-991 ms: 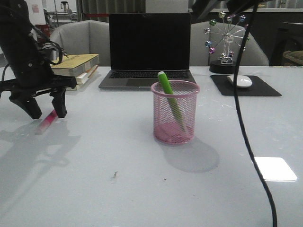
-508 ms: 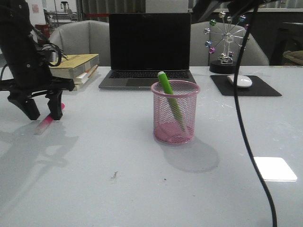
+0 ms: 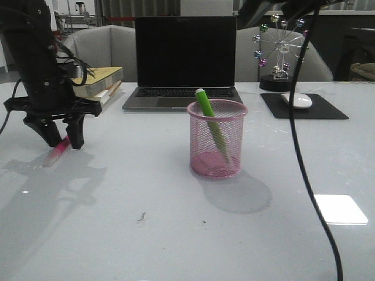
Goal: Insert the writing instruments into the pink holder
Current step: 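Lower the left gripper onto the pink marker and close it, then lift the pink marker with the left gripper and carry it above the holder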
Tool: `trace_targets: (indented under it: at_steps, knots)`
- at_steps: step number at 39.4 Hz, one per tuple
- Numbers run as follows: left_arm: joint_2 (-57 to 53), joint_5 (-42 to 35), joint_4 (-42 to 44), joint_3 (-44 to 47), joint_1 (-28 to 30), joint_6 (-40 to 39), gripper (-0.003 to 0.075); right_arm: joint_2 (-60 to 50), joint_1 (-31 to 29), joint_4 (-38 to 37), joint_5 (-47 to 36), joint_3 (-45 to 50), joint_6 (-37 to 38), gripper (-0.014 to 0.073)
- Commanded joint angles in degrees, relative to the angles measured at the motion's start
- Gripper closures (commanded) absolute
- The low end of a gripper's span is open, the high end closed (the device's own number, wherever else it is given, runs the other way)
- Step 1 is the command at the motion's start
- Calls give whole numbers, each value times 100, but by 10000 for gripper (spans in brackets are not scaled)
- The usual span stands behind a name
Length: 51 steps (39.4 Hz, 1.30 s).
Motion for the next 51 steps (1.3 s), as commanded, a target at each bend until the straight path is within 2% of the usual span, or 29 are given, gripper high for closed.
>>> trace_targets:
  at_steps: [1,4,6,17,31,51]
  knots:
    - [-153,87,-236,-59,-50,-72,523,-247,-29,-79,-388,-224,-45,52]
    - [-153,87,-236,-59,-50,-72,604,-247,-29,-79,-388,-224,-45,52]
    - [-153,87,-236,-59,-50,-72,630,-247,-29,-79,-388,-224,-45,52]
    - [-153,38,-236,-119,-50,-72,629,-247,-29,-79,-388,-224,-45,52]
    - [-180,1,-315,-779,-50,-61,629,-247,-29,-79,-388,-224,-45,52]
    - [-1223,-1080,-315,-833,-50,122,629,-247,-29,-79,-437,-224,-45,52]
